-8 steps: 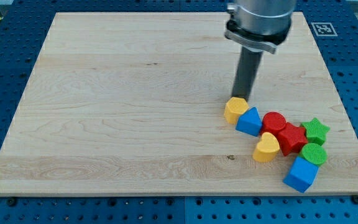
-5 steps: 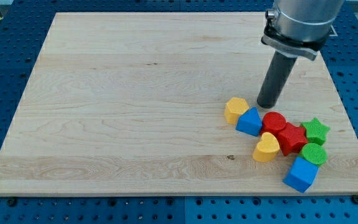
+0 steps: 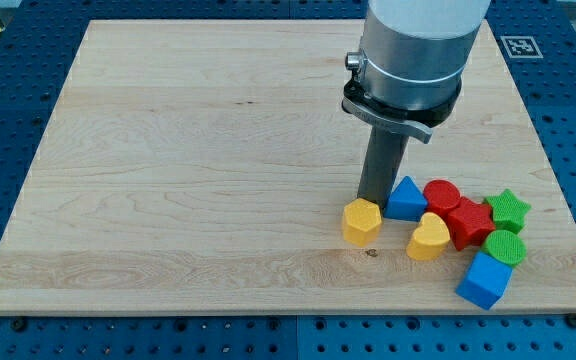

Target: Move the yellow hexagon closer to the blue triangle

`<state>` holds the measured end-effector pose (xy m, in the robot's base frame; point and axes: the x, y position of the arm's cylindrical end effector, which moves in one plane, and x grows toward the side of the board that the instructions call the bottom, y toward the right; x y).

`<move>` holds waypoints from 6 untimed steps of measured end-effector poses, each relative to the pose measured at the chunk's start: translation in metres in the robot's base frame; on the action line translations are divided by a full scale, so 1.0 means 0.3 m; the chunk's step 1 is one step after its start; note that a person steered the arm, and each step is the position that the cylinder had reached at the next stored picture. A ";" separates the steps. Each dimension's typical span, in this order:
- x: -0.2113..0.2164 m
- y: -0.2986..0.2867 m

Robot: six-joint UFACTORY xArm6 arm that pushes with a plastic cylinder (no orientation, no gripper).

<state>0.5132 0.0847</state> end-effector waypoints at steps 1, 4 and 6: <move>-0.024 -0.105; 0.177 -0.246; 0.144 -0.089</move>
<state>0.5565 0.0580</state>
